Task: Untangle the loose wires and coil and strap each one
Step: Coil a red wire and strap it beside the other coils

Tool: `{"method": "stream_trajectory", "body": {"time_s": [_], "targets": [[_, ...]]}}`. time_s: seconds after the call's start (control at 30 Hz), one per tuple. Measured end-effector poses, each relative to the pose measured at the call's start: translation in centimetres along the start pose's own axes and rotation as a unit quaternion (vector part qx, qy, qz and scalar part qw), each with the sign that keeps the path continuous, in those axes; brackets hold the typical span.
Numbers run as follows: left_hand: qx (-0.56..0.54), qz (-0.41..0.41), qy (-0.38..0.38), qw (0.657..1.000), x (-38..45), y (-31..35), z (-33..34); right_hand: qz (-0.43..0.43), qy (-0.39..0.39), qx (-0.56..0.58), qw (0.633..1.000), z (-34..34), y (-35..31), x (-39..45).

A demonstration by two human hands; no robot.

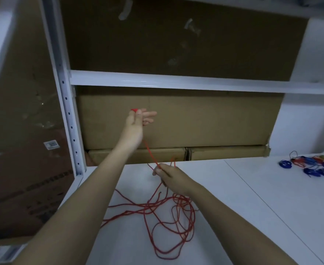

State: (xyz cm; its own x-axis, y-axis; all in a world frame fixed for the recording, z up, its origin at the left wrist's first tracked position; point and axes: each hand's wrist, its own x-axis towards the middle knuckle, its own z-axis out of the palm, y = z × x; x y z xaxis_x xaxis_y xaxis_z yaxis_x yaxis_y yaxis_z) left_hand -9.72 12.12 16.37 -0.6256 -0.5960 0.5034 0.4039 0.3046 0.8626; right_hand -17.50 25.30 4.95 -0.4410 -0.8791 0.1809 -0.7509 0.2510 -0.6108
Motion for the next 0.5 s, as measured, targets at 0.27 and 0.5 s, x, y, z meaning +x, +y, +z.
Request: {"method": "stream_trajectory", "body": {"time_s": [0.27, 0.5], "targets": [[0.515, 0.043, -0.184, 0.836, 0.1, -5.3, -3.4, 0.009, 0.211, 0.003, 0.977, -5.4, 0.1, 0.9], [0.041, -0.052, -0.294, 0.953, -0.1, -2.2, -0.9, -0.037, 0.377, 0.091, 0.921, -11.9, -2.6, 6.5]]}}
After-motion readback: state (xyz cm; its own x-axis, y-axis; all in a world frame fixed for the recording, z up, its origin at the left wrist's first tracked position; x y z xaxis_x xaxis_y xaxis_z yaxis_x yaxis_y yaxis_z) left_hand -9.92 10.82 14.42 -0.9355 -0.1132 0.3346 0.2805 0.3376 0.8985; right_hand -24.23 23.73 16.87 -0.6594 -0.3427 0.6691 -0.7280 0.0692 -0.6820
